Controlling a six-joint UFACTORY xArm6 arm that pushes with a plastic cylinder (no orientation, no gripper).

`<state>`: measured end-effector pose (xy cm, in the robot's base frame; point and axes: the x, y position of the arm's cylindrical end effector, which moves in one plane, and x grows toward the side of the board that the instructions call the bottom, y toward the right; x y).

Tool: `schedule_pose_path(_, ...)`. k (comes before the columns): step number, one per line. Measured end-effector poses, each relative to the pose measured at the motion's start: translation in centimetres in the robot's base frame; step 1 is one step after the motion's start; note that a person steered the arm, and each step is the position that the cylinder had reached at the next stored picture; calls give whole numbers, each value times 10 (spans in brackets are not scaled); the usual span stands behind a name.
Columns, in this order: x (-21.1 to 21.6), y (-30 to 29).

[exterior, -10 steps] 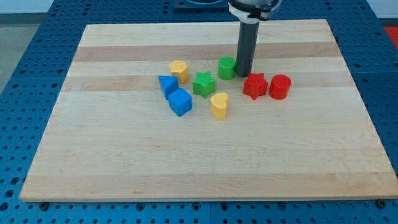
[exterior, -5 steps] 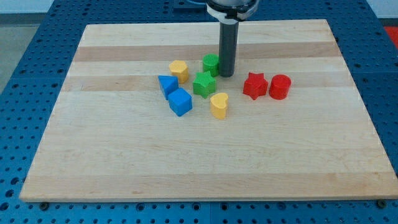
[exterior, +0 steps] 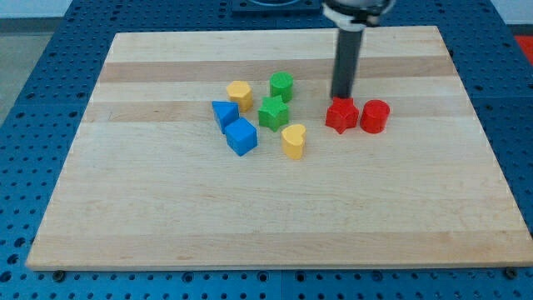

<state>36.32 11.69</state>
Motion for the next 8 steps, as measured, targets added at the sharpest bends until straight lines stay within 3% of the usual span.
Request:
schedule_pose_path(2, 27, 59)
schedule_pose_path(3, 44, 59)
schedule_pose_path(5, 99, 52)
schedule_pose_path(8, 91, -1)
